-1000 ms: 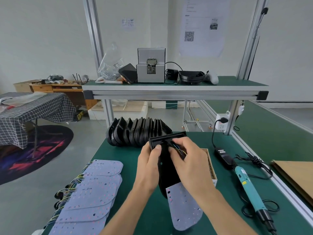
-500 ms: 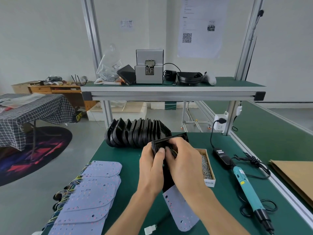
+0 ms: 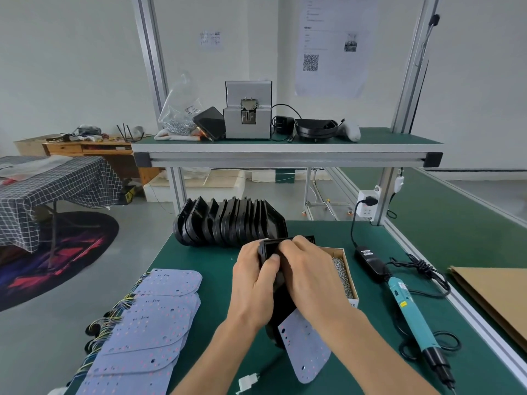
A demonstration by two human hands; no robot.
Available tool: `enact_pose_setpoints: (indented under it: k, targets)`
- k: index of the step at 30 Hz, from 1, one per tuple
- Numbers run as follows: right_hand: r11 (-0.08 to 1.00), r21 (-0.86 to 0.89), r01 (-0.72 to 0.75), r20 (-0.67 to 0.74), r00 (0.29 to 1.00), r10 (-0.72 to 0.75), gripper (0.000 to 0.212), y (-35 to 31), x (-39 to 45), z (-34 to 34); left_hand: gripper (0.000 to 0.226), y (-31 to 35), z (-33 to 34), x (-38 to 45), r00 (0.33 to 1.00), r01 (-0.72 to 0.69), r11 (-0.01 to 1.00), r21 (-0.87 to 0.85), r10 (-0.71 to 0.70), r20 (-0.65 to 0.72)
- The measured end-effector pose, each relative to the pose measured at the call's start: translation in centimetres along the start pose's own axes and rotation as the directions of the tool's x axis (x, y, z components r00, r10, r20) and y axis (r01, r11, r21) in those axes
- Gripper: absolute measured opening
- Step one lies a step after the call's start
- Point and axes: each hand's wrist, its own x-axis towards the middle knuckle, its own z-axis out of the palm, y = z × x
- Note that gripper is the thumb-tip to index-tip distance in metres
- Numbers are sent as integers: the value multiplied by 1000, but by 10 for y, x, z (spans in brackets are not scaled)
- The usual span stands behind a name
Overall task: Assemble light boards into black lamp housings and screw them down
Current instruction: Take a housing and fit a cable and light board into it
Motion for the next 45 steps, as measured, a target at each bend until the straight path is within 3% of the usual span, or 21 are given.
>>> enact_pose_setpoints:
  k: [5, 8, 11, 16, 19, 21, 23, 26, 29, 30, 32, 34, 37, 40, 42, 45]
  targets:
    - [945, 313, -93, 61, 995, 78, 20, 12, -6, -6, 28, 0, 0, -1, 999, -28, 998, -53, 29, 18]
    - [895, 414, -164, -8, 983, 184, 16, 15, -6, -11, 28, 5, 1, 0, 999, -28, 997, -70, 30, 33]
    - [899, 414, -141, -97, 975, 198, 12, 11, -5, -11, 29, 8, 1, 0, 998, -63, 996, -66, 64, 9]
    - [960, 266, -83, -200, 970, 139, 12, 2, -3, -5, 40, 14, 2, 1, 986, -164, 986, 14, 164, 6]
    - [952, 297, -71, -129, 985, 114, 17, -1, -4, -1, 44, 13, 1, 2, 986, -166, 986, -17, 166, 7]
    - [973, 227, -34, -28, 999, 42, 18, -2, -8, 3, 43, 11, -1, 5, 994, -105, 990, -90, 106, 7]
    - [992, 124, -4, -17, 1000, 6, 21, 1, -14, 6, 36, 9, -2, 8, 998, -57, 991, -122, 59, 9]
    - [987, 161, 18, -194, 981, 14, 28, 9, -21, -2, 31, 7, -2, 10, 1000, 22, 983, -180, -19, 20]
    - [955, 296, -32, -289, 950, 121, 34, 27, -24, -11, 61, 6, -6, 11, 984, 177, 921, -348, -176, 33]
    - [922, 372, -103, -233, 952, 200, 36, 34, -24, -15, 61, 3, -7, 11, 976, 213, 896, -390, -208, 56]
    - [832, 500, -240, -78, 944, 319, 46, 50, -28, -22, 39, 1, -9, 12, 965, 261, 863, -432, -249, 87]
    - [804, 532, -266, 39, 956, 291, 46, 59, -35, -29, 28, 2, -10, 14, 937, 344, 816, -464, -327, 120]
    - [963, 268, -35, -21, 999, 42, 45, 60, -47, -34, 34, 2, -13, 19, 905, 416, 771, -483, -404, 135]
    - [987, 50, 153, -105, 984, -147, 53, 55, -48, -41, 31, 4, -13, 23, 890, 452, 748, -485, -414, 192]
    - [975, -9, 223, -7, 975, -223, 51, 48, -44, -49, 33, 6, -12, 24, 885, 465, 737, -491, -390, 253]
    - [942, -125, 312, 308, 915, -263, 55, 40, -33, -53, 35, 11, -11, 23, 873, 486, 714, -504, -367, 321]
